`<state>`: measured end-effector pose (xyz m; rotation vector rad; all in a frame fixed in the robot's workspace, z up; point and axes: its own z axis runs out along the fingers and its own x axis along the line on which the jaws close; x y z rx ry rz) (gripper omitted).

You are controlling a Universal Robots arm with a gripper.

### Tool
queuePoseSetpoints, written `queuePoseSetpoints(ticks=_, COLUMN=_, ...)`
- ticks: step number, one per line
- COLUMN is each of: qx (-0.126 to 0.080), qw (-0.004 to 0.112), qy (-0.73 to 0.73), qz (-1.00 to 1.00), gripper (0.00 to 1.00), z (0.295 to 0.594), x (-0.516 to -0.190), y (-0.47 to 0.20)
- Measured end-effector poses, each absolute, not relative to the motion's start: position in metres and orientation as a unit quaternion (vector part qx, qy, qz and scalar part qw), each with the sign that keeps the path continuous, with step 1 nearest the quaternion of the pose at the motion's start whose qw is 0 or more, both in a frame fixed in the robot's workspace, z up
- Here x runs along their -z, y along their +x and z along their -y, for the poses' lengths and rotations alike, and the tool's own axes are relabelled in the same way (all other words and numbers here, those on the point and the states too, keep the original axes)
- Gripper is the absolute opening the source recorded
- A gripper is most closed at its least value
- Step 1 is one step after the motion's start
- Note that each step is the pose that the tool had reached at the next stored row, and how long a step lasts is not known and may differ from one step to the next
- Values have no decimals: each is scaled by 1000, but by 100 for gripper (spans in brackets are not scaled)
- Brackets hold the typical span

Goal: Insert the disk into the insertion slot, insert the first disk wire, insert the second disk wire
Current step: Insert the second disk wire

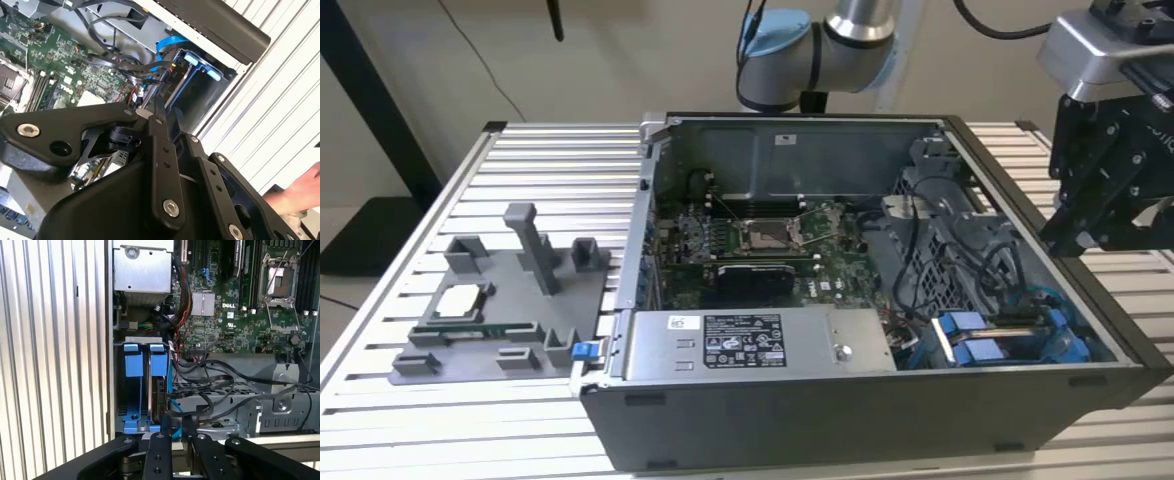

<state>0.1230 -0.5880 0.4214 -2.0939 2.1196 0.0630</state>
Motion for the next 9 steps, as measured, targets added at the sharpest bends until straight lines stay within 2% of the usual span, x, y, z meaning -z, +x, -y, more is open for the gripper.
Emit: queuePoseSetpoints(ticks=9, qx=-21, qw=81, qy=-700, qz=-709, gripper=100, z=588, x=-423, y=123)
